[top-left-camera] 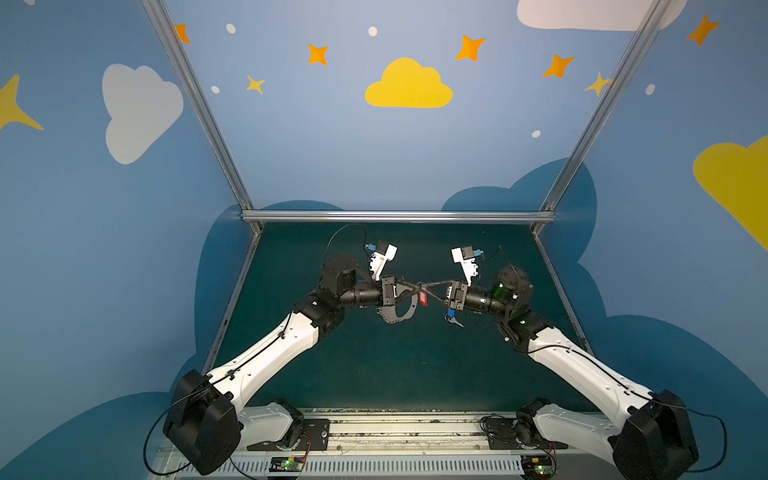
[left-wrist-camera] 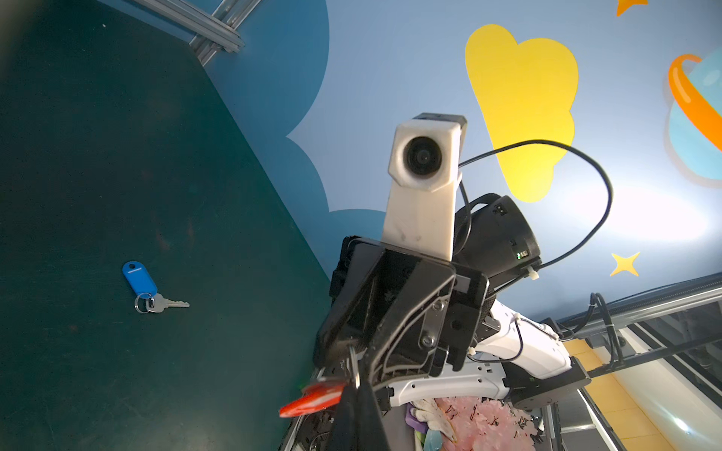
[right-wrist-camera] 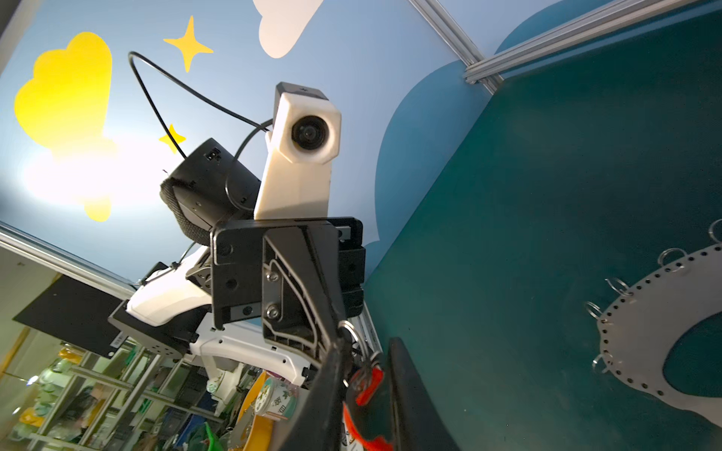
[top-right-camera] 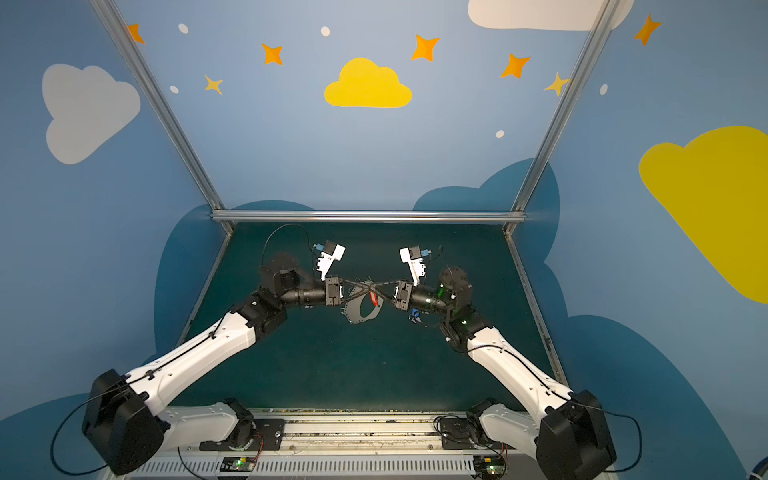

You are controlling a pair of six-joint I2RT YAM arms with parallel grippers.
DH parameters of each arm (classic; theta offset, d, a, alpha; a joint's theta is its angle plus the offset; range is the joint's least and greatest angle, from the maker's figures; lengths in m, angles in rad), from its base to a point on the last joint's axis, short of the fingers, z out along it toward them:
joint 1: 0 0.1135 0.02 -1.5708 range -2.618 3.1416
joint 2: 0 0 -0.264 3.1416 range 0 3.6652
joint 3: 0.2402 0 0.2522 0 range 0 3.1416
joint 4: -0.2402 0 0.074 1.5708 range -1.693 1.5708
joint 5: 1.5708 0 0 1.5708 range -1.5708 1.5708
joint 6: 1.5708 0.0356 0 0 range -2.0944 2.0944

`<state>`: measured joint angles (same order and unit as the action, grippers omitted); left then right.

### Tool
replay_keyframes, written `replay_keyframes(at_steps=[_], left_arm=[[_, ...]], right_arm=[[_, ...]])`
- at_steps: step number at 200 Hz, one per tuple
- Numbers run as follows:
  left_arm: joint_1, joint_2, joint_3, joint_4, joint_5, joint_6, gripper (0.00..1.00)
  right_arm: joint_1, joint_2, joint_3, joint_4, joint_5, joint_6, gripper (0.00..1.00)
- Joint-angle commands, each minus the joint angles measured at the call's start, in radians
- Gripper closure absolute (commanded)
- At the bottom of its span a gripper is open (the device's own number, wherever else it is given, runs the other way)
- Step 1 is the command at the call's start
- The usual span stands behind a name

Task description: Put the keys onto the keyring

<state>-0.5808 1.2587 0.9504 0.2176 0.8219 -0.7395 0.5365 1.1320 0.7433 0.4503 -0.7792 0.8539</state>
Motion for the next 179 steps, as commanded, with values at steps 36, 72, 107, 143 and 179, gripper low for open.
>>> replay_keyframes(at_steps=[36,72,107,143,179], left_arm=[[-0.002,-0.031,-0.02,0.047,-0.019,0.008,0.95],[-0.002,-0.045,-0.024,0.031,-0.055,0.007,0.68],[0.019,-0.078,-0.05,0.028,-0.095,-0.006,0.65],[0.038,-0.096,-0.073,0.05,-0.096,-0.036,0.74],[0.041,-0.09,-0.069,0.063,-0.076,-0.047,0.77]], right_arm=[[0.003,-0.015,-0.016,0.134,-0.059,0.058,0.95],[0.007,-0.025,-0.016,0.113,-0.056,0.039,1.0],[0.005,-0.054,-0.024,0.066,-0.004,0.005,1.0],[0.005,-0.069,-0.027,0.042,0.022,-0.018,1.0],[0.005,-0.076,-0.028,0.028,0.031,-0.033,1.0]])
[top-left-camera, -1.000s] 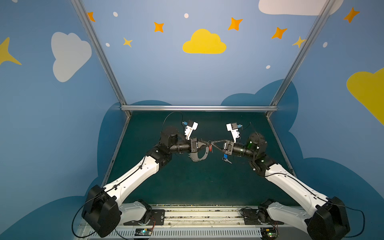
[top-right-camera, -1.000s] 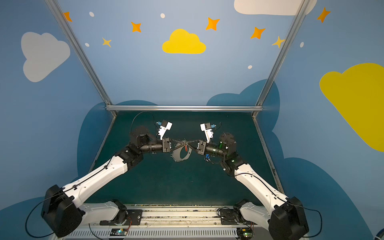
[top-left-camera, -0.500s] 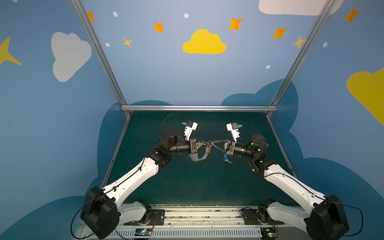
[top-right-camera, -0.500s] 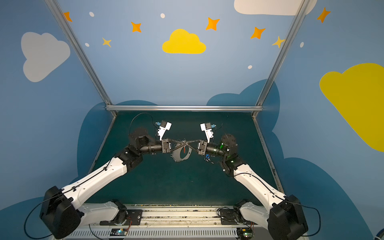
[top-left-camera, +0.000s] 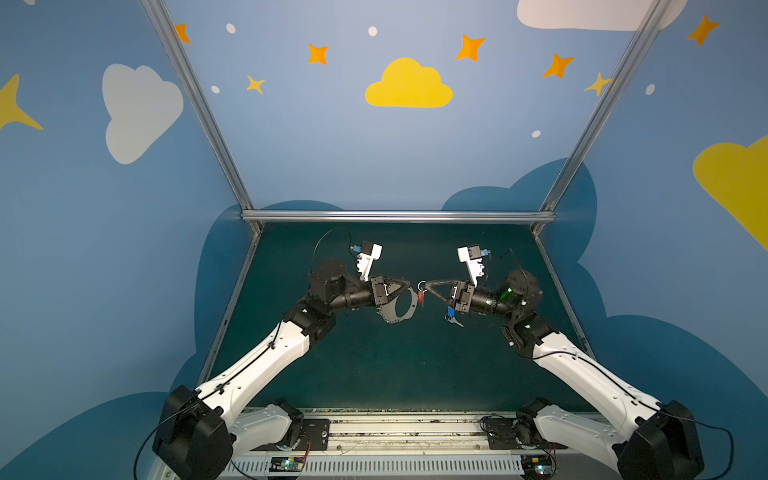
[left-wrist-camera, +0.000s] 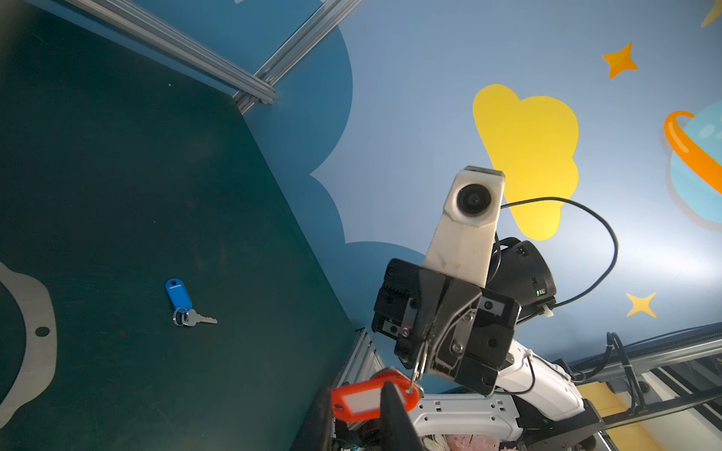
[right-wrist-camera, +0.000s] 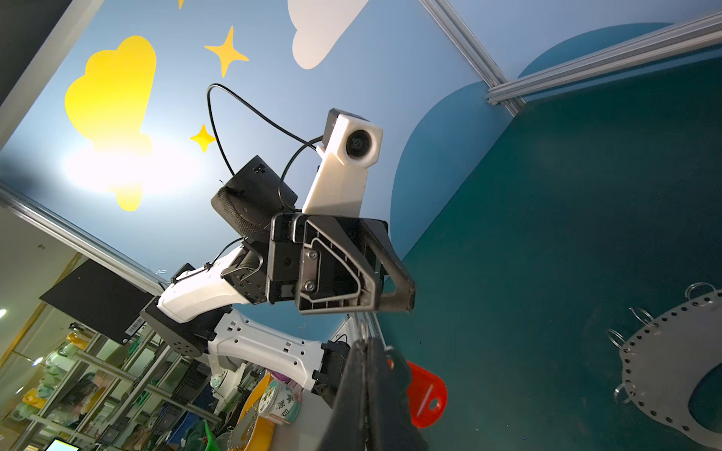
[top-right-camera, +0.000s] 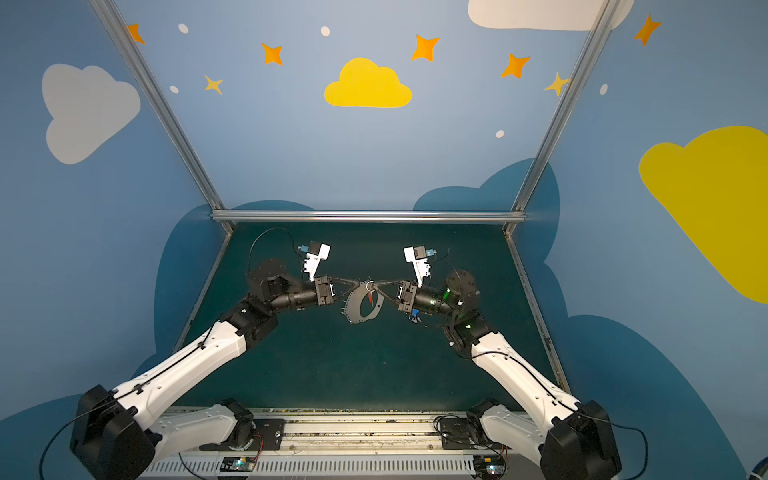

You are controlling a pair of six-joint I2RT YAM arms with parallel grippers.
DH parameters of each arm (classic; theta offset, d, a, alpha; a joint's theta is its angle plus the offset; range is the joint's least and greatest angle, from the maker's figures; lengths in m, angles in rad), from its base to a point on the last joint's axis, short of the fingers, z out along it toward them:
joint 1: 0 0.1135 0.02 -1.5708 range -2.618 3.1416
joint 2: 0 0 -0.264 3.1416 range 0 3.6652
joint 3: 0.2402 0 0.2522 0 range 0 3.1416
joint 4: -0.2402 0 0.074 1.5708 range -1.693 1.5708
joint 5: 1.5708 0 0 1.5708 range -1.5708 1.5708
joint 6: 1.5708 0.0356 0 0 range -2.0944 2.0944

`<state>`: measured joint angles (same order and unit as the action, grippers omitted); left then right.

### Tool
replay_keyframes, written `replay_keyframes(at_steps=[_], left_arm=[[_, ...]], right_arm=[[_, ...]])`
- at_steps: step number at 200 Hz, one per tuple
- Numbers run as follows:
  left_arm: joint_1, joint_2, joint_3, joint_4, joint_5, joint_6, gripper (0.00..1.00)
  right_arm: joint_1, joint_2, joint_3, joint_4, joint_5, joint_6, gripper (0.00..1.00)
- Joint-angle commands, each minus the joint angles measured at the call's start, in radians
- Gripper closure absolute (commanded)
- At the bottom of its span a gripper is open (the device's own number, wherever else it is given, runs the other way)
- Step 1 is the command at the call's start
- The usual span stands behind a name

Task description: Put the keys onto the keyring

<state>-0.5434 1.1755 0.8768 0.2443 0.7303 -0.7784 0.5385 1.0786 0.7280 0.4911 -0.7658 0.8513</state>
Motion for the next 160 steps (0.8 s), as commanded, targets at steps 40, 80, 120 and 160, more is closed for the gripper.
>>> replay_keyframes(at_steps=[40,80,120,160], left_arm=[[0.003,0.005,0.007,-0.034,-0.049,0.002,0.7],[0.007,0.051,0.024,-0.284,-0.289,-0.006,0.51],[0.013,0.159,-0.017,-0.307,-0.318,-0.089,0.49],[0.013,0.247,-0.045,-0.248,-0.279,-0.106,0.5]], right_arm=[[0.008,-0.044,-0.012,-0.106,0.083,-0.118,1.0],[0.023,-0.069,-0.018,-0.294,0.262,-0.309,1.0],[0.052,-0.053,-0.05,-0.351,0.411,-0.44,1.0],[0.197,-0.036,-0.039,-0.431,0.754,-0.585,1.0]])
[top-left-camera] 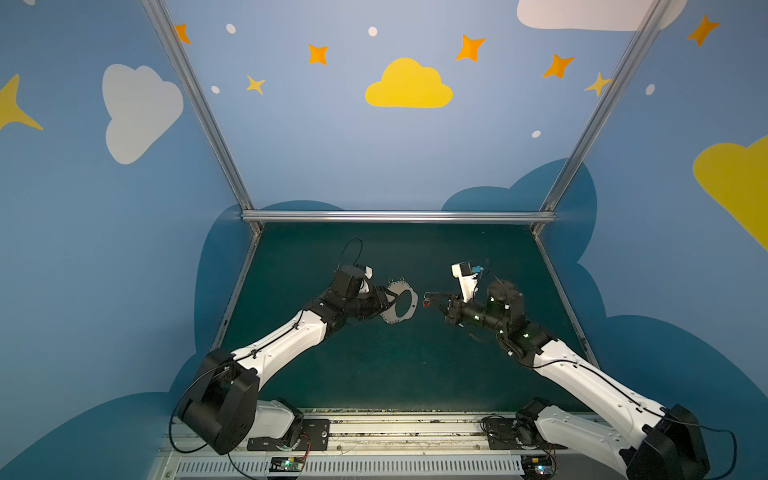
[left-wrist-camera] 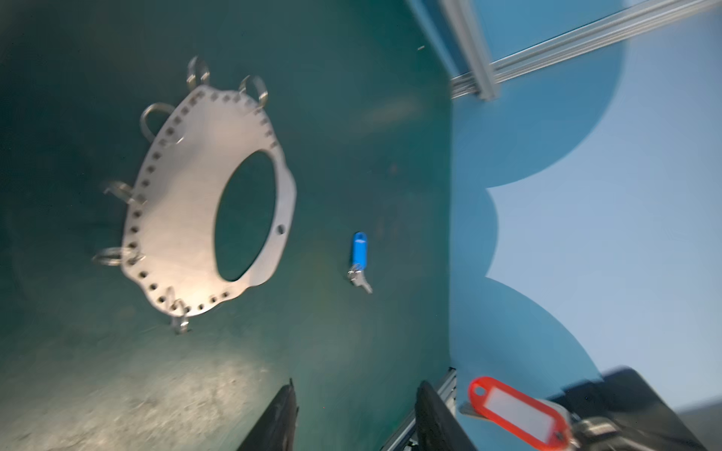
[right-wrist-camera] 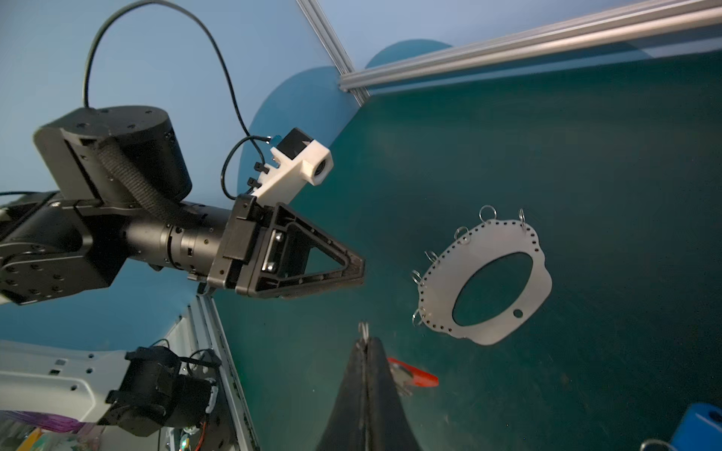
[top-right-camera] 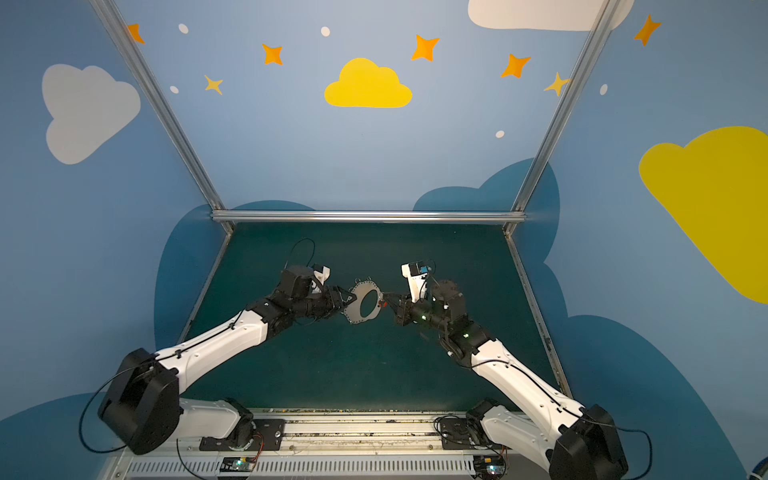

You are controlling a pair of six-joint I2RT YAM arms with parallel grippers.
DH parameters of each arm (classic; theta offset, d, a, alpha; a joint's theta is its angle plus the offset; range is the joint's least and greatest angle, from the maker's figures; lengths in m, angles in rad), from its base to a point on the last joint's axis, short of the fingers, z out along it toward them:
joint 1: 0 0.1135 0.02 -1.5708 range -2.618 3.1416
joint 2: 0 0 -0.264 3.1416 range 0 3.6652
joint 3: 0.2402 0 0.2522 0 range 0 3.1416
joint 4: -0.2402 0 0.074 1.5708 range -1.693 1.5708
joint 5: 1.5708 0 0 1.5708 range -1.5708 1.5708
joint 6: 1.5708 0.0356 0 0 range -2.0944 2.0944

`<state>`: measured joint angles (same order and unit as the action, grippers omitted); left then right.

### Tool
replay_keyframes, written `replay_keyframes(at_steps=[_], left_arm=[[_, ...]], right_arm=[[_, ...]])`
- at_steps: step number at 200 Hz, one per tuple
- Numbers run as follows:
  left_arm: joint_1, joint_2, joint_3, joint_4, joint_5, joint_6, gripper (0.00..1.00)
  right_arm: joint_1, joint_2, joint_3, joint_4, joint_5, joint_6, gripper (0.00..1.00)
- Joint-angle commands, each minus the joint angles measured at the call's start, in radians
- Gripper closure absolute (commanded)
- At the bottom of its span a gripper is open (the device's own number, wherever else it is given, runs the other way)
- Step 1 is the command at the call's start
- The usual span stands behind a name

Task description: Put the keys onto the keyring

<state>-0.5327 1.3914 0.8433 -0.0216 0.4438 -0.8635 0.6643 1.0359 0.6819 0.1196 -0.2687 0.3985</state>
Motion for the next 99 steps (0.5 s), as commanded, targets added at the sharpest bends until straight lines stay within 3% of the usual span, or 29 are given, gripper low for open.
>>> replay_keyframes(at_steps=[1,40,99], left_arm=[[0.001,0.032,-0.011,0.018,0.007,-0.022,0.49],[0.001,0.068,-0.018,0.022,-0.01,-0.037,0.49],[0.002,0.099,-0.011,-0.005,-0.047,-0.044,0.48]], right_arm=[[0.075,0.008,0.008,-0.061,0.263,-0.135,1.0],[0.145,0.024,0.025,-0.068,0.411,-0.196,1.0],[0.164,0.037,0.031,-0.067,0.431,-0.203,1.0]])
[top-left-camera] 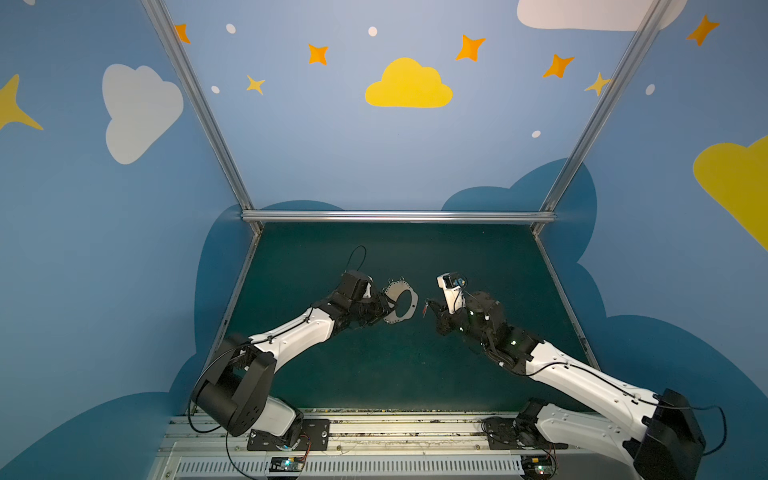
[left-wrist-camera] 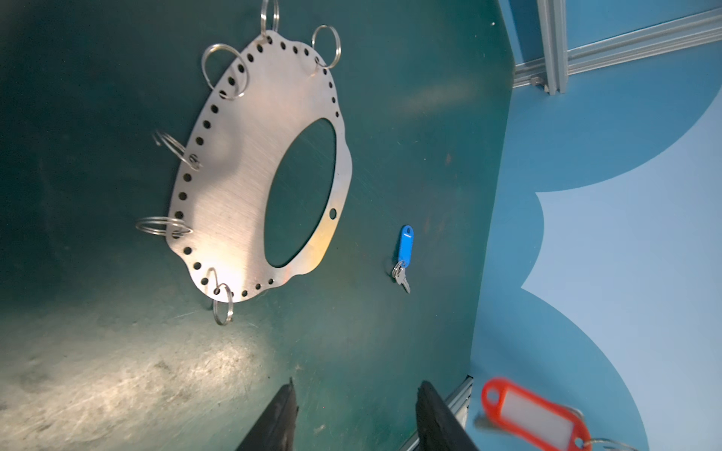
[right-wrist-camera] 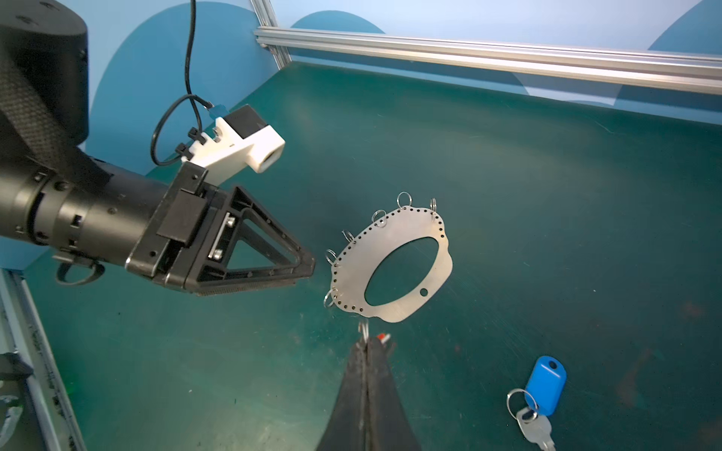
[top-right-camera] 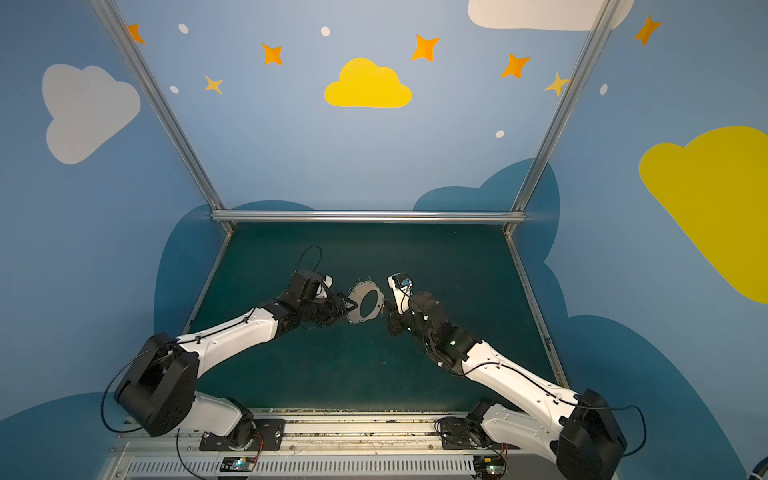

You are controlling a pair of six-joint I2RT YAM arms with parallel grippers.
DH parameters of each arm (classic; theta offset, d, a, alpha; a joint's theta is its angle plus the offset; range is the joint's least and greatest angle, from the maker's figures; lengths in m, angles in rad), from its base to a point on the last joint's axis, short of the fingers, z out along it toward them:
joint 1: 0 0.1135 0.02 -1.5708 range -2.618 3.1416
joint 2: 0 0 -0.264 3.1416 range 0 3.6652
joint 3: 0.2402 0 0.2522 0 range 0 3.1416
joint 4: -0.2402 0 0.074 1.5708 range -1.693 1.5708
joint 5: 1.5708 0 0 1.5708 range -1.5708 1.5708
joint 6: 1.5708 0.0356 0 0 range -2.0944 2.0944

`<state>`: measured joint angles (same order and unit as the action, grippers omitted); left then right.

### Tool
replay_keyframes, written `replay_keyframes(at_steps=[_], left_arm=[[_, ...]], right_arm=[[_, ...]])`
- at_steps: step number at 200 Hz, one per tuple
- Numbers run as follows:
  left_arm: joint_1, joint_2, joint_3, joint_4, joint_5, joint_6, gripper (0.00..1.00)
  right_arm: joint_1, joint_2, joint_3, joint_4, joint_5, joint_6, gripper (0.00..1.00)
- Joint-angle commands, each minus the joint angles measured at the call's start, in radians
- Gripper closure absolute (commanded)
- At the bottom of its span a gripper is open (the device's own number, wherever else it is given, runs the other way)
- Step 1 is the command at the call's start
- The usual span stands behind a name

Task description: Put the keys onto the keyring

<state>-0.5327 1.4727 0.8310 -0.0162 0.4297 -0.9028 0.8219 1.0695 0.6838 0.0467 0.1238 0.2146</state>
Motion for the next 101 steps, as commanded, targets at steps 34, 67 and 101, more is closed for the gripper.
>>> replay_keyframes(at_steps=[34,67,101], left_arm=[[0.002,0.06,0.03,-0.09,-0.085,-0.007,0.48],[0.002,0.123,0.068,-0.165,-0.134,-0.019,0.48],[0.0,0.194,0.102,-0.19,-0.166,-0.027,0.48]], right_arm=[[0.007,0.007,0.024,0.005,0.035,-0.013,1.0],[0.008,0.018,0.012,0.001,0.024,0.006,1.0],[0.013,0.029,-0.006,0.01,0.015,0.035,1.0]])
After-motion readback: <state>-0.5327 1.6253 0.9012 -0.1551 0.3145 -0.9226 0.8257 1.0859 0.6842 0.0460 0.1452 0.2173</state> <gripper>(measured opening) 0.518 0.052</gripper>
